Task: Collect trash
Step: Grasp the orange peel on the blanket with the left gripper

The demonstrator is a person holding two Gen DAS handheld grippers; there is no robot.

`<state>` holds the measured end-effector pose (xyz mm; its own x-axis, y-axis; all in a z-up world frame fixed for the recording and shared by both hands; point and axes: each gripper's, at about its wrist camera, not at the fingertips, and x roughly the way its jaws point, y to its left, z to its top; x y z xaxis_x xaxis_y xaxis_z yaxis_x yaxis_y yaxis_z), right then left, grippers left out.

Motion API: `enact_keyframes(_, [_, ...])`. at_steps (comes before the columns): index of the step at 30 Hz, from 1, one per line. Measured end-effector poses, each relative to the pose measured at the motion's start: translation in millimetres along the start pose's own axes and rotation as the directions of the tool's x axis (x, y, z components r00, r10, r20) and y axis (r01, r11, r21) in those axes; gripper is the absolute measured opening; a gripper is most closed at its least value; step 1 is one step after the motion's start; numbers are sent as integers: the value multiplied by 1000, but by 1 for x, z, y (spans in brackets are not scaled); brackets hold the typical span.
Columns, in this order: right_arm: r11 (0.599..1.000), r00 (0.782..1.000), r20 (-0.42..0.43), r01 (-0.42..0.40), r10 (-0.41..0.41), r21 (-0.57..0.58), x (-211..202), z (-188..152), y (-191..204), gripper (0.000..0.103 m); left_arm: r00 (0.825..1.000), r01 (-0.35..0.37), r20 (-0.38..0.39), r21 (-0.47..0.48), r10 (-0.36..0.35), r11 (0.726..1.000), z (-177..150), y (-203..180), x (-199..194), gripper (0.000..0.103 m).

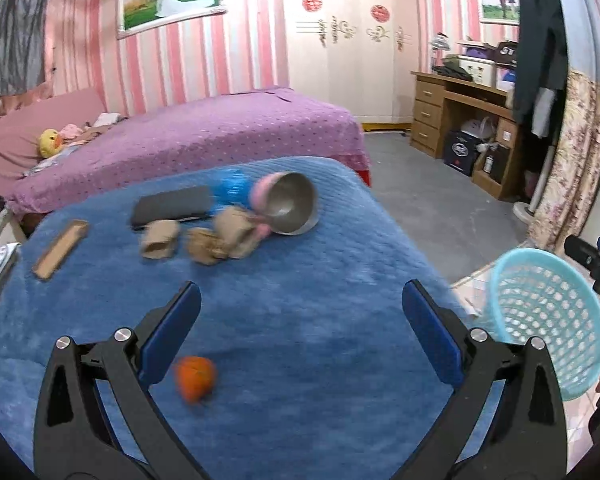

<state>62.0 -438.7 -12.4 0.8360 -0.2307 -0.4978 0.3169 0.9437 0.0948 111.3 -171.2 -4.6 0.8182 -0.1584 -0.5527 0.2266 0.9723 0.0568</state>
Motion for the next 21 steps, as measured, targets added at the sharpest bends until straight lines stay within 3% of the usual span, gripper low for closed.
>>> enact_keyframes(9, [995,998,-22,-66,65,-71,18,-16,83,98,995,-86,-49,-52,83,995,-20,87,23,97])
enact_keyframes(16, [991,996,-66,-68,61,-114,35,-35,108,98,987,-6,-163,-129,-15,992,-55,117,55,97])
enact_keyframes(20, [991,995,-78,-68,59,-114,41,-35,115,98,984,49,-161,-140,-72,989,-61,114,56,97])
enact_keyframes(21, [990,995,-79,-67,57,-120,42,-35,118,98,983,62,-162,-132,-83,989,-62,111,56,92])
